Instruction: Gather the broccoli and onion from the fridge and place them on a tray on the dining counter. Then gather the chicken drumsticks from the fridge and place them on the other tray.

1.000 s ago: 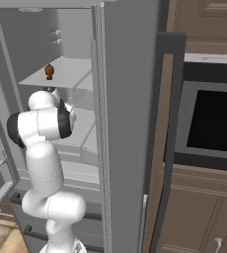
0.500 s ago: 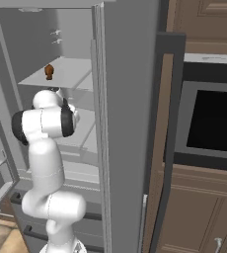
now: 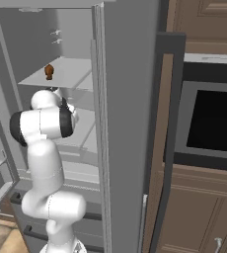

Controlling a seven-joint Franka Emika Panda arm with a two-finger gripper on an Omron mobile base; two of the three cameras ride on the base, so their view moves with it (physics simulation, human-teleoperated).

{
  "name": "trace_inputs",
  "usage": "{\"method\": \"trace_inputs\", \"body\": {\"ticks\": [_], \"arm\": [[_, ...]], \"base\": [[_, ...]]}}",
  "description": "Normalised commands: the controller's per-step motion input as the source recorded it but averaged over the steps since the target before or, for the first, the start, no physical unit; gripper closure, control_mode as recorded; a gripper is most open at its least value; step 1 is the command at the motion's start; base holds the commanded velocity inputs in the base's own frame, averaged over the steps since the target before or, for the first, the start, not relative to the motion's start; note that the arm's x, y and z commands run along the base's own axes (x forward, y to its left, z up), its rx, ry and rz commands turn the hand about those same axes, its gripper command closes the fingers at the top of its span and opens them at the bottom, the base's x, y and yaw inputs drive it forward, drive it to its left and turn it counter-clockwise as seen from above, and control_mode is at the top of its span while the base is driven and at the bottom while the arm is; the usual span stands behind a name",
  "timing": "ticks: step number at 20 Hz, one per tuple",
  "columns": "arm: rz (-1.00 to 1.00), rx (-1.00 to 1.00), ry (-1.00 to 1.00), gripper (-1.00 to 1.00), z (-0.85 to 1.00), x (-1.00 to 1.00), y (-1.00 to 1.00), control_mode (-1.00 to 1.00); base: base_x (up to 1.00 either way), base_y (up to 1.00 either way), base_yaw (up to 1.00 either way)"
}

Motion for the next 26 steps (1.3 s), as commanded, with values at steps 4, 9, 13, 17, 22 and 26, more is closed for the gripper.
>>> {"method": "trace_inputs", "body": {"ticks": [4,9,13,17,22,26], "arm": [[0.00,0.00,-0.03,1.00,0.00,-0.61,-0.11,-1.00],[0.00,0.00,-0.18,1.00,0.00,-0.99,-0.37,-1.00],[0.00,0.00,-0.20,1.00,0.08,-0.74,-0.31,-1.00],[0.00,0.01,-0.08,1.00,0.75,-0.76,-0.42,-1.00],[0.00,0.06,0.00,1.00,0.97,-0.96,-0.23,-1.00],[-0.02,0.00,0.09,1.00,0.87,-1.00,-0.16,-1.00]], "base": [[0.00,0.00,0.00],[0.00,0.00,0.00],[0.00,0.00,0.00],[0.00,0.00,0.00],[0.00,0.00,0.00],[0.00,0.00,0.00]]}}
